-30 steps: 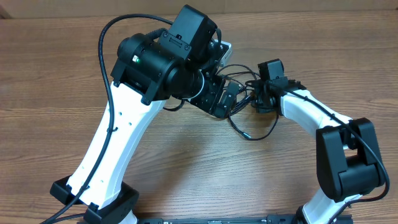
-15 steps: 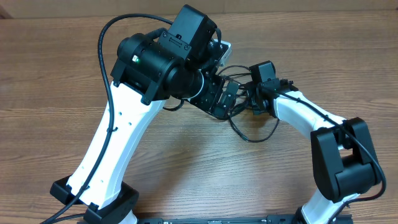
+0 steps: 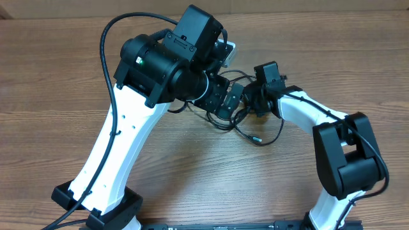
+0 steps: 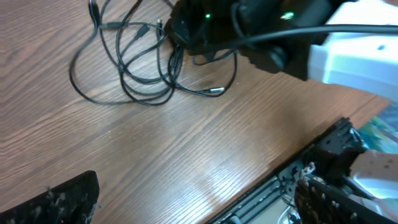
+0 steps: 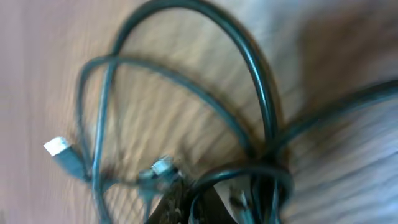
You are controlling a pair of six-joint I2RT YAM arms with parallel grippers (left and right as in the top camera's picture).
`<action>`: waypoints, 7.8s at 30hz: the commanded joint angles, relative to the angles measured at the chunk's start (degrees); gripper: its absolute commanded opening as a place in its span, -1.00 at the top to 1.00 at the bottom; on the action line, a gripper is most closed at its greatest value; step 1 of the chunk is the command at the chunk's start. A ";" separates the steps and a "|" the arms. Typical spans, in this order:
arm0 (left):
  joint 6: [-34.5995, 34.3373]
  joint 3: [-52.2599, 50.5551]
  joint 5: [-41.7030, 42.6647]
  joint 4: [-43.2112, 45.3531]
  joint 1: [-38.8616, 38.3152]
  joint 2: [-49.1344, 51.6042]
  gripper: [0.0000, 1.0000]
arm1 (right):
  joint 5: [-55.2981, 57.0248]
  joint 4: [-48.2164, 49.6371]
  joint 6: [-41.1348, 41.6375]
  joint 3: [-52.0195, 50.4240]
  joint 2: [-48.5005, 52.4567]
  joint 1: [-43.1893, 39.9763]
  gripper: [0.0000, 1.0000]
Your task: Untangle cables
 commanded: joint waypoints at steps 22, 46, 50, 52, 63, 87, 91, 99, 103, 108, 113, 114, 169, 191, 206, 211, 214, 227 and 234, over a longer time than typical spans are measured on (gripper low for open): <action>11.41 -0.28 -0.09 13.81 0.07 2.16 -0.99 | -2.93 -29.46 -66.51 14.25 -50.38 0.22 0.93; 37.90 -0.61 21.84 5.20 0.07 27.19 -1.00 | 6.99 -32.37 -62.27 21.75 -56.50 0.20 0.93; 37.90 -0.63 21.86 5.22 0.00 29.51 -1.00 | 12.07 -32.35 -62.29 28.33 -56.50 0.20 0.93; 37.90 -0.74 21.99 5.51 0.00 29.97 -1.00 | 14.91 -32.33 -62.29 31.12 -56.50 0.20 0.93; 37.64 -0.85 22.12 6.62 -0.11 30.08 -1.00 | 27.69 -33.99 -62.73 37.09 -56.15 0.20 0.93; 14.95 13.88 9.70 3.52 10.58 4.90 -1.00 | 30.03 -73.18 -39.19 20.17 -23.32 -0.31 -0.82; 18.01 13.86 9.66 1.29 10.49 4.90 -1.00 | 28.74 -66.84 -31.85 10.95 -21.70 -1.68 -0.85; 19.04 13.27 6.51 -0.11 10.49 5.14 -1.00 | 21.18 -48.98 -37.62 -0.94 -21.64 -5.84 -0.81; 19.06 13.27 6.49 -0.11 10.49 5.14 -0.99 | 20.20 -39.93 -40.13 -5.97 -21.64 -9.14 -0.82; 19.06 13.27 6.45 -0.11 10.49 5.14 -1.00 | 18.36 -35.78 -40.06 -9.27 -21.59 -15.78 -0.83; 19.06 13.27 5.29 -0.11 10.49 5.14 -1.00 | 17.11 -36.79 -40.28 -9.60 -21.59 -20.17 -0.73; 19.06 13.27 5.29 -0.11 10.49 5.14 -1.00 | 16.37 -36.46 -40.28 -9.92 -21.59 -20.28 -0.72; 21.14 -13.99 -4.00 8.07 11.74 5.18 -1.00 | 4.83 -63.21 -57.40 61.70 -25.33 -11.23 0.92; 44.48 -14.01 30.51 8.76 14.53 5.20 -1.00 | 1.55 -62.58 -59.87 60.48 -21.03 -6.43 0.92; 24.72 -31.17 -5.99 28.68 8.24 5.22 -0.99 | 4.94 -68.61 -61.27 60.48 -21.24 -6.43 -0.49; 23.74 -34.51 0.50 38.12 8.26 5.40 -1.00 | 4.96 -69.88 -61.29 60.48 -21.24 -6.43 -0.49; 23.39 -37.24 1.03 43.50 7.89 6.29 -1.00 | 4.94 -70.53 -61.27 60.48 -21.24 -6.43 -0.49; 19.63 -39.67 5.14 47.21 7.63 18.08 0.92 | 4.96 -72.72 -61.29 60.48 -21.24 -6.43 -0.49; 18.97 -35.78 7.91 42.03 8.96 14.47 0.92 | 4.98 -72.78 -61.29 60.48 -21.24 -6.43 -0.52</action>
